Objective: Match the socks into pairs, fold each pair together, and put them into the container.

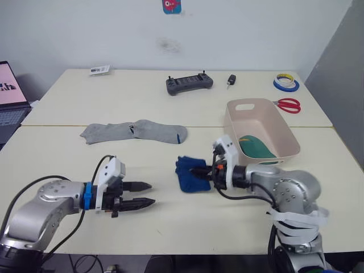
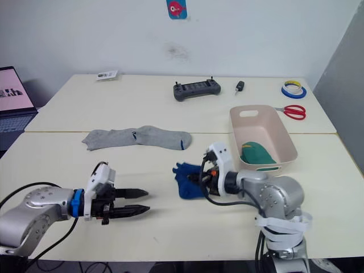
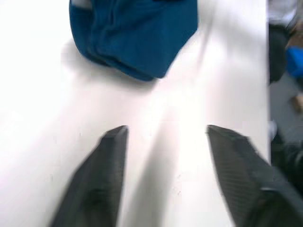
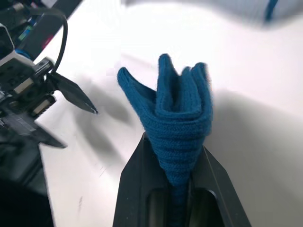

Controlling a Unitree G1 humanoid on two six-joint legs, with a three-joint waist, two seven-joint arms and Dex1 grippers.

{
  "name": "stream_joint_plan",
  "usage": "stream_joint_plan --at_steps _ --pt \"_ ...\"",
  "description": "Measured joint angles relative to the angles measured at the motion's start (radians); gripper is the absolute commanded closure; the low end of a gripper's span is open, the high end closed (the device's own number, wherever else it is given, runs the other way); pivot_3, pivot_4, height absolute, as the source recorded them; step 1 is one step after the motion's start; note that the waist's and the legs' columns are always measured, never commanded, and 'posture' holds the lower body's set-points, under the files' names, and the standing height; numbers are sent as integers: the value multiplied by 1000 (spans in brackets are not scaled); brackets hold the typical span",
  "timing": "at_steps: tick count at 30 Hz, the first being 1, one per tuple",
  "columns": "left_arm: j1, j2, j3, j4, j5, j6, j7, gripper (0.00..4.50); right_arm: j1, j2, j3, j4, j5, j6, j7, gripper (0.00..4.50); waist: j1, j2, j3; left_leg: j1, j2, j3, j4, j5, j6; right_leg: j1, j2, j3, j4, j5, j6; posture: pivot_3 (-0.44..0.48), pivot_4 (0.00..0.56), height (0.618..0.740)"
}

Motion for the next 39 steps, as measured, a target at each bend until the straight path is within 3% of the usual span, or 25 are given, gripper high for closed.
stream_joint_plan --at_steps 3,8,11,14,19,24,33,39 --pt "-120 -12 12 -9 -53 61 28 23 -81 -100 -95 -51 43 -29 26 4500 1 -1 1 1 0 1 0 0 0 1 0 1 -1 0 0 0 150 740" --pt "-315 -76 -20 -23 -116 151 81 23 -140 -450 -118 -2 -18 -198 119 4500 7 -4 8 -1 -2 2 1 0 0 1 0 2 -3 0 0 0 150 740" --pt "-395 -105 -49 -45 -144 192 96 23 -133 -683 -57 79 -169 -461 214 4500 5 -5 9 -1 -1 3 1 -1 2 3 0 2 -7 0 0 0 150 740" --pt "-431 -119 -78 -50 -149 211 97 23 -93 -789 56 191 -338 -758 300 4500 -9 -5 9 1 0 4 1 -2 3 3 1 4 -7 0 0 0 150 740" --pt "-454 -126 -108 -57 -149 215 87 23 -104 -807 266 455 -592 -1212 396 4500 -20 -5 9 1 1 5 2 -2 3 2 1 4 -4 0 0 0 150 740" --pt "-453 -125 -109 -73 -148 215 85 23 -196 -774 390 711 -766 -1556 463 4500 -16 -5 10 1 0 5 3 0 0 2 0 4 -3 0 0 0 150 740" --pt "-447 -127 -109 -91 -146 212 91 23 -232 -759 430 847 -782 -1678 703 4500 1 -6 10 1 0 4 4 1 -1 3 -1 3 -3 0 0 0 150 740" --pt "-446 -131 -110 -90 -125 196 89 0 -297 -750 430 899 -773 -1651 821 2440 2 -6 10 1 0 4 5 1 -1 3 -1 3 -1 0 0 0 150 740"
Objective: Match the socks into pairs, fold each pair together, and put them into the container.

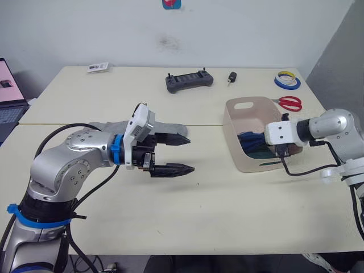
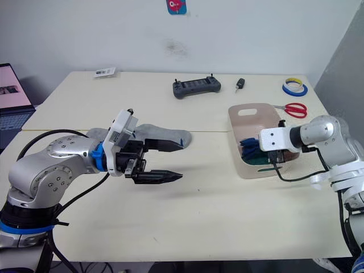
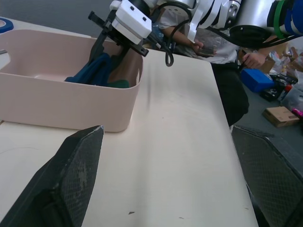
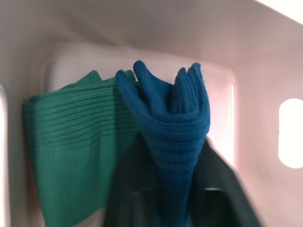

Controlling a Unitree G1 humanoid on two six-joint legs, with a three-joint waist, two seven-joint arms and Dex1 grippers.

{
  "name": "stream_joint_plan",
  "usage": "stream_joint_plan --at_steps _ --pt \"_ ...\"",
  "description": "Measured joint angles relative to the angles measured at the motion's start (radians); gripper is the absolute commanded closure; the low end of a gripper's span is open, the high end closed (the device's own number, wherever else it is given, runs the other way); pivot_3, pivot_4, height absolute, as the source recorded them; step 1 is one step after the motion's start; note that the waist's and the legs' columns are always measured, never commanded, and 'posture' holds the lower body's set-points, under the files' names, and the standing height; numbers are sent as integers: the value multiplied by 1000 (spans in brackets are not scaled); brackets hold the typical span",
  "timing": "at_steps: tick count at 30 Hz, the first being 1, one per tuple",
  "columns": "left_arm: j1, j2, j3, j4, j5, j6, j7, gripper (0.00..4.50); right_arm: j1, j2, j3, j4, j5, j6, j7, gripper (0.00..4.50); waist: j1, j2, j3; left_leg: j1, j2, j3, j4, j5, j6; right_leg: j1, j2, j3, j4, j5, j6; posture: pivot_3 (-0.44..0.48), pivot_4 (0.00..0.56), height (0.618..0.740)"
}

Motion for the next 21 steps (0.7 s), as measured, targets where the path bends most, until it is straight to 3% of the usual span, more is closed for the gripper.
stream_joint_plan --at_steps 7,13,21 --pt "0 -5 -17 4 30 -19 -3 0 -51 -7 -4 7 11 53 116 36 2 0 0 0 0 0 0 0 0 0 0 0 0 0 0 0 150 740" --pt "2 -5 -17 6 41 -38 -8 0 -54 -78 -61 -123 95 239 227 36 5 0 0 0 0 0 0 0 0 0 0 0 0 0 0 0 150 740" --pt "35 -5 -11 13 63 -78 -21 0 -5 -83 -156 -216 155 395 176 36 4 0 0 0 0 0 1 -1 3 0 -1 0 0 0 0 0 150 740"
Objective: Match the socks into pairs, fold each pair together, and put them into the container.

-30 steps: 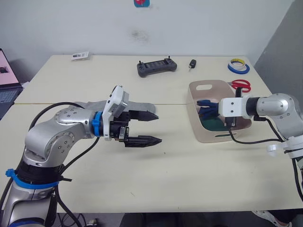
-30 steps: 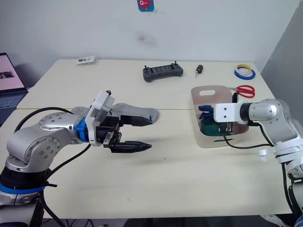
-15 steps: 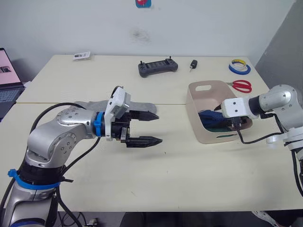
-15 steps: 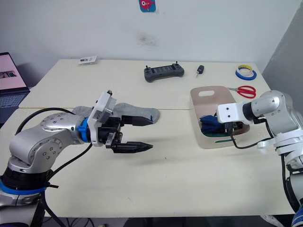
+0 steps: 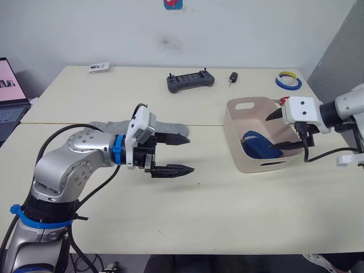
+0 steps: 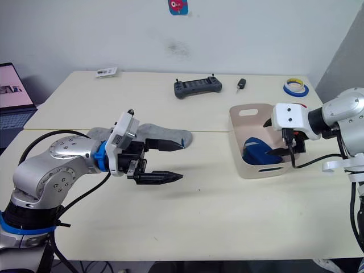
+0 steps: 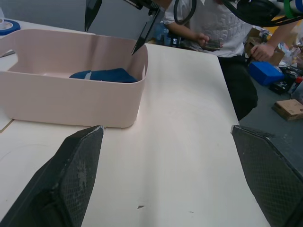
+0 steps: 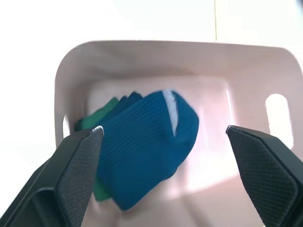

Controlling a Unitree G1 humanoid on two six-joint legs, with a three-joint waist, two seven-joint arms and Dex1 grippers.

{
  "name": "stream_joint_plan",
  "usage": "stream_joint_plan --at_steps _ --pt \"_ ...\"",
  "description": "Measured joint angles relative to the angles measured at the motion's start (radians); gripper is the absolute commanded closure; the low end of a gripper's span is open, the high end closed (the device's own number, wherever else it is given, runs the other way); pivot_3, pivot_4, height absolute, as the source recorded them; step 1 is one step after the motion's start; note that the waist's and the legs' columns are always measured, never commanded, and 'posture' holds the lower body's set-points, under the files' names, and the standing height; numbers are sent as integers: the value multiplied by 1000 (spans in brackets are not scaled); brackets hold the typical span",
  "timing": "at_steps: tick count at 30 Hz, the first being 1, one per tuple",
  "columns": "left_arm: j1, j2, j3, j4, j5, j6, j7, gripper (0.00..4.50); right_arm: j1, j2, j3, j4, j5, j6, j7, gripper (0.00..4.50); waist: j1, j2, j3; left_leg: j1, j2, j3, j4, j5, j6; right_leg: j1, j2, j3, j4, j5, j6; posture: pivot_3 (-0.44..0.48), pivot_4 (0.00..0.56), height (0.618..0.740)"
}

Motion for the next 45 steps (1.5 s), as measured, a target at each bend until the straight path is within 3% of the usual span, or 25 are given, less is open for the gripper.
stream_joint_plan --at_steps 6,11,17,25,30,36,45 --pt "144 0 130 59 61 -96 86 0 152 27 -211 -143 73 49 -194 36 -2 0 0 0 1 0 -1 0 0 0 0 0 1 0 0 0 150 740" --pt "326 -16 291 149 149 -234 190 0 394 169 -360 -409 147 130 -396 36 0 0 0 0 1 -1 -1 0 1 0 0 0 1 0 0 0 150 740" --pt "527 -89 474 320 252 -410 322 0 595 266 -364 -697 289 304 -505 36 0 0 0 1 0 0 -1 -1 1 0 -2 -1 1 0 0 0 150 740" --pt "593 -129 534 369 260 -453 404 0 581 250 -350 -732 367 372 -527 36 4 -2 -2 1 0 -1 -2 -1 1 1 -2 -2 0 0 0 0 150 740" --pt "526 -146 522 373 250 -430 443 0 545 249 -315 -734 387 385 -553 36 4 -2 -2 1 0 -2 -2 -1 1 1 -2 -3 1 0 0 0 150 740" --pt "275 -186 398 421 253 -321 504 0 512 249 -245 -770 388 410 -594 36 4 -3 -2 0 -1 -2 -1 -1 1 1 -2 -3 0 0 0 0 150 740" --pt "-43 -271 264 749 377 -313 641 0 505 255 -206 -808 392 450 -649 36 2 -3 -2 0 -1 -2 0 0 1 1 0 -3 1 0 0 0 150 740"
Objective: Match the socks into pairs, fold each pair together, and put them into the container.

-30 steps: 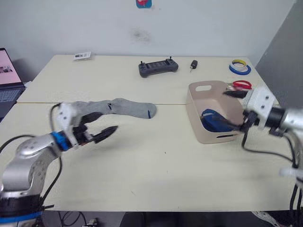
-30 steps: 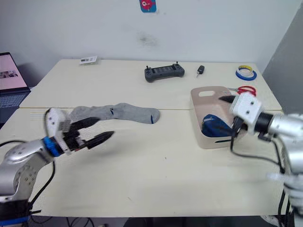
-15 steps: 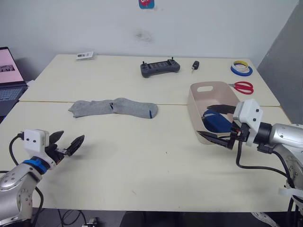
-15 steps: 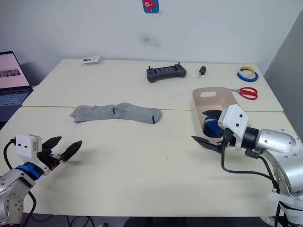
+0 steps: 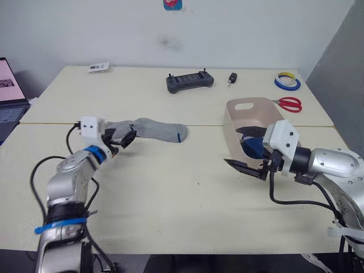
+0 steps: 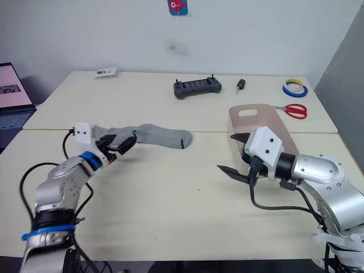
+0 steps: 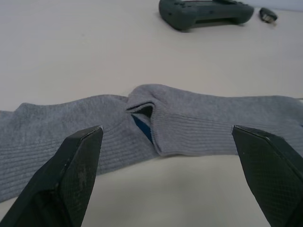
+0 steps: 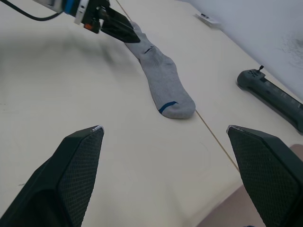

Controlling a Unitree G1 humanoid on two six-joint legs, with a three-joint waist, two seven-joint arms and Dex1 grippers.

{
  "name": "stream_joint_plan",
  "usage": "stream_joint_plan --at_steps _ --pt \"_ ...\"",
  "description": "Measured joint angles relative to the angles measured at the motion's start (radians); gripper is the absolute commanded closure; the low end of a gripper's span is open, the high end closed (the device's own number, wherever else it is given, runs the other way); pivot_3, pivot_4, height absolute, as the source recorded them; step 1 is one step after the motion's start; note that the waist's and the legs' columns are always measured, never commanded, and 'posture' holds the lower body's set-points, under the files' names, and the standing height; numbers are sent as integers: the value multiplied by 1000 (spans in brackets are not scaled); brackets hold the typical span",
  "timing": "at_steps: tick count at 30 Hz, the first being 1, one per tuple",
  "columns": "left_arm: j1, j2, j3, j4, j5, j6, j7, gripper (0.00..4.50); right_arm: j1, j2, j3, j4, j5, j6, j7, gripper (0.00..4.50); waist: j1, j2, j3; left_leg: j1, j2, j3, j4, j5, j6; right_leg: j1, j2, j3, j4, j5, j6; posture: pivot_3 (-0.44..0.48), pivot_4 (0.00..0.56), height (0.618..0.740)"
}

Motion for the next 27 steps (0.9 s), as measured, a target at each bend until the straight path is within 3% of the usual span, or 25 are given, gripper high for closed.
stream_joint_plan --at_steps 3,6,11,18,25,27 --pt "-110 -36 -32 162 57 -39 38 0 0 1 11 -6 1 3 -11 36 2 0 0 -1 -1 0 1 0 0 0 0 0 0 0 0 0 150 740" --pt "-192 -61 -56 301 98 -72 55 584 0 1 14 -10 2 7 -19 0 1 0 0 -1 -1 1 1 1 -2 0 0 0 0 0 0 0 150 740" --pt "-254 -76 -92 449 151 -145 43 2179 1 0 17 -12 2 12 -27 0 -2 0 0 -1 0 1 0 2 -4 -1 0 -1 0 0 0 0 150 740" --pt "-255 -80 -92 487 171 -225 38 4328 21 -3 17 -24 1 16 -31 0 1 0 0 -1 -1 1 1 3 -4 0 0 0 0 0 0 0 150 740" --pt "-225 -132 -79 455 161 -281 55 4328 36 -14 17 -26 -2 13 -26 0 1 0 0 -1 -1 1 1 3 -5 0 -1 0 0 0 0 0 150 740" --pt "-223 -132 -71 448 161 -287 56 3903 36 -16 17 -25 -3 11 -24 0 0 -1 0 -1 0 1 1 3 -5 0 0 0 0 0 0 0 150 740"
